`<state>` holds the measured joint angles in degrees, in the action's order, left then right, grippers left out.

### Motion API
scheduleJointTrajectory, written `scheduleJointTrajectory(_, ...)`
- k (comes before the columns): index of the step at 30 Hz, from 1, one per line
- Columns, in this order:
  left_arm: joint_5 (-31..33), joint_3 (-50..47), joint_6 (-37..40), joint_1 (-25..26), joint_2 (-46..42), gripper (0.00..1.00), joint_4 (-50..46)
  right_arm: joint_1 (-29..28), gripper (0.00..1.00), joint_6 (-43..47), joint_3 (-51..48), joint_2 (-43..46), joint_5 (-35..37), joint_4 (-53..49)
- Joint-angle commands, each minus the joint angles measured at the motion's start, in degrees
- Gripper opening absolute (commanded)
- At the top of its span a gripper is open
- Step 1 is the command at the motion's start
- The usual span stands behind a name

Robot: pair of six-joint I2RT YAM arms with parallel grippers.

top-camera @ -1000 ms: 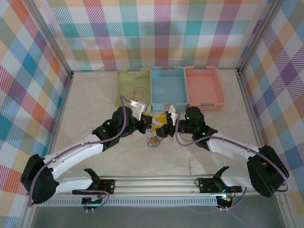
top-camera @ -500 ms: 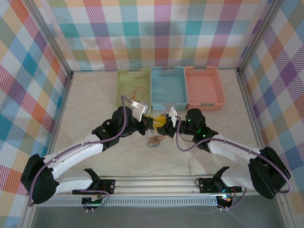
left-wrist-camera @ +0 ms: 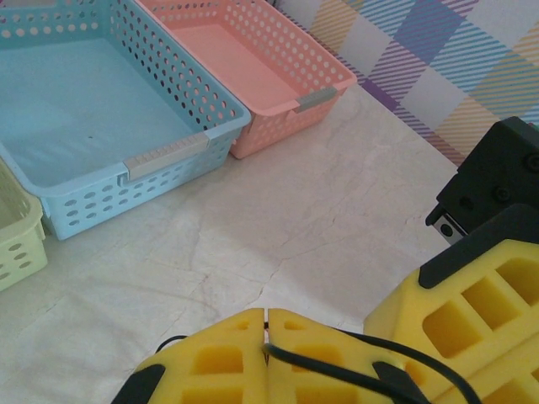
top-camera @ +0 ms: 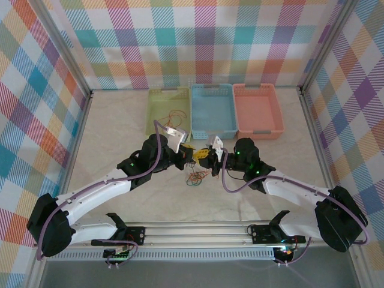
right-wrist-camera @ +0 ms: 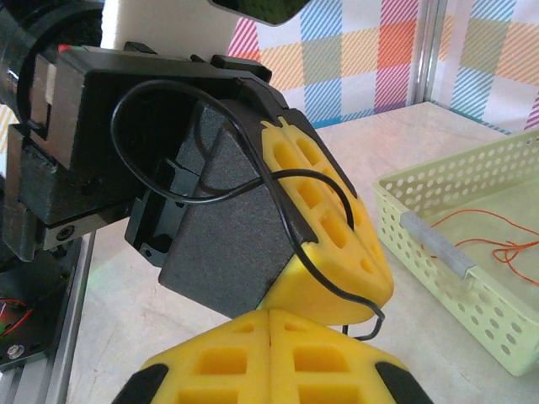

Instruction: Untangle the cables

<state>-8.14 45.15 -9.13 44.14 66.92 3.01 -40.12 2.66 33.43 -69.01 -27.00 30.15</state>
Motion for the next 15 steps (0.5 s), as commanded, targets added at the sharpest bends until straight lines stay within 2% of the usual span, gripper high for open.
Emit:
scheduleJointTrajectory(1,-7.11,0.72,1.46,2.13,-0.19,0.0,-0.77,0.57,0.17,1.54,0.0,1.53,6.7,2.71)
scheduleJointTrajectory(2,-7.14,0.67,1.63,2.16,-0.21,0.0,-0.91,0.57,0.3,1.7,-0.15,1.9,7.05,2.63)
scheduleJointTrajectory(4,-7.48,0.83,2.04,2.21,-0.32,0.0,-1.37,0.59,0.39,2.2,-0.51,2.77,8.13,2.24)
scheduleJointTrajectory(11,-9.48,0.47,5.09,2.97,-2.02,0.0,-3.33,0.57,0.55,6.83,-2.56,7.4,5.6,0.83)
scheduleJointTrajectory(15,-10.73,0.96,6.89,3.59,-2.01,0.0,-4.47,0.57,0.57,9.43,-3.71,9.7,3.81,0.13)
